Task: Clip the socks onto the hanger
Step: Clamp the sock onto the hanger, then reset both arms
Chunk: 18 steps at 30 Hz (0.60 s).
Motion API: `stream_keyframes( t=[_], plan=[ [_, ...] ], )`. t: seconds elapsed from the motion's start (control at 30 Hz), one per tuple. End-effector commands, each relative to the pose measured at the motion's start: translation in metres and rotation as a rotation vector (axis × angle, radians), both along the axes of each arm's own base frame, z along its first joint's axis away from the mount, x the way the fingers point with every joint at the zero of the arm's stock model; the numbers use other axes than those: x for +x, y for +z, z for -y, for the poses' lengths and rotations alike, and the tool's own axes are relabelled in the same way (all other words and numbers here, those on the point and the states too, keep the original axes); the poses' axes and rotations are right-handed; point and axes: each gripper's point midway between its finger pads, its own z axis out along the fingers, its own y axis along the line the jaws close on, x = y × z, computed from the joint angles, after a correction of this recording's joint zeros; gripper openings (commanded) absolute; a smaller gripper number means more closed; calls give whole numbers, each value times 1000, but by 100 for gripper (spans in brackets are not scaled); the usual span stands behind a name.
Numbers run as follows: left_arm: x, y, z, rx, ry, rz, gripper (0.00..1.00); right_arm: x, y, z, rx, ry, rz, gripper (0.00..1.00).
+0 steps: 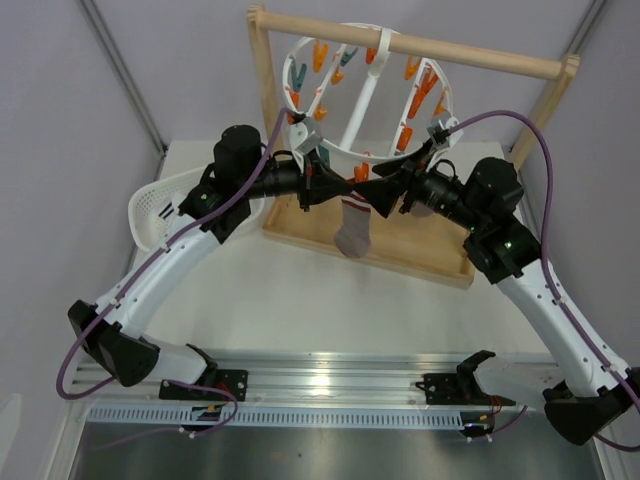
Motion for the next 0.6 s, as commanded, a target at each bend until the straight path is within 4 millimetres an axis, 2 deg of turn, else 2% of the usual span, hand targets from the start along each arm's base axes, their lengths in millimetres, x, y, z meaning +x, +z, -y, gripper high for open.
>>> stream_keyframes(
  t=[0.0,0.07,0.17,0.2,0.27,0.3,0.33,0.37,0.4,0.43,0.5,0.53,0.57],
  plan=[
    [3,17,-1,-31,15,16,1,-9,12,7,14,-10,40,74],
    [3,18,-2,-34,16,12,3,-11,14,10,16,-22,42,80],
    [1,18,-4,-32,26,-2,23,-16,14,15,9,-33,39,89],
    [1,16,-5,-26,34,-13,43,-16,11,18,-1,-47,27,92],
    [2,14,-9,-19,66,-26,63,-17,9,24,-12,-71,23,94],
    [2,10,-11,-13,79,-38,77,-19,7,30,-19,-98,17,95],
    [-1,12,-15,-13,93,-38,82,-21,6,34,-28,-115,20,96],
    [2,4,-19,-1,130,-56,87,-21,-2,38,-44,-131,1,97],
    [0,4,-23,0,149,-63,95,-28,2,45,-39,-147,18,97],
    [-6,9,-30,-6,169,-60,99,-26,0,51,-43,-184,16,97],
    [-4,0,-42,2,253,-103,99,-28,-5,63,-56,-236,3,99],
    [-5,-3,-48,6,286,-123,99,-31,0,75,-46,-290,14,100],
    [-8,-5,-63,12,362,-136,99,-33,-3,82,-55,-316,7,100]
  ],
)
